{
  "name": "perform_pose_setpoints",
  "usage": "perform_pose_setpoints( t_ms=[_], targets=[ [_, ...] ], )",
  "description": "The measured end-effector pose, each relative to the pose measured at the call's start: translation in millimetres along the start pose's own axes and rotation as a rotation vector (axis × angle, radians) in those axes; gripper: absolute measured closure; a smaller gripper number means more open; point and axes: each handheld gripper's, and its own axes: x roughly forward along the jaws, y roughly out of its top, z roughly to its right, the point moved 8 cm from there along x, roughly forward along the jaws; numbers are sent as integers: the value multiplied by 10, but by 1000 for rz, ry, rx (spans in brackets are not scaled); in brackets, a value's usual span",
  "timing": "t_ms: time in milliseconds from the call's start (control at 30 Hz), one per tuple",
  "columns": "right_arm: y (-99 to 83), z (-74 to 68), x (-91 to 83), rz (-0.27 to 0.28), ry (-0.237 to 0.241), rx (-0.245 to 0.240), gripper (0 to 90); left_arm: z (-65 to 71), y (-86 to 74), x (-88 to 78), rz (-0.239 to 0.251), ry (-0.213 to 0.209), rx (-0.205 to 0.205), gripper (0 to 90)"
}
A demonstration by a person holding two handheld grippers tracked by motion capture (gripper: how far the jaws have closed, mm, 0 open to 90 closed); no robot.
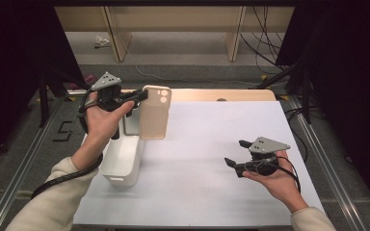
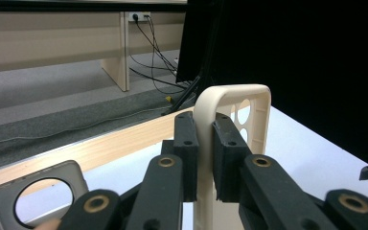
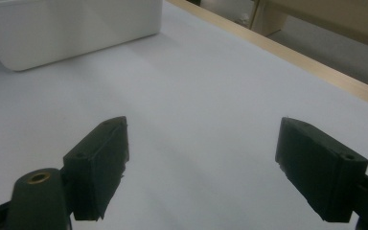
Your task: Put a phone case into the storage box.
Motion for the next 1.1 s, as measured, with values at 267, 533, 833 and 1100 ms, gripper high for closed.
perform_pose_setpoints(
  t_ms=[267,533,833,1100],
  targets=[
    [-3,17,-12,7,-5,11,169,-124,20,-40,2,21,1,819],
    [-7,33,-14,7,-18,13,160,-227,62,-74,10,29,11,819],
    [-8,38,-17,8,-19,15,160,-340,103,-83,19,35,21,819],
    [-8,48,-21,12,-27,18,160,-442,127,-77,28,37,32,819]
  ],
)
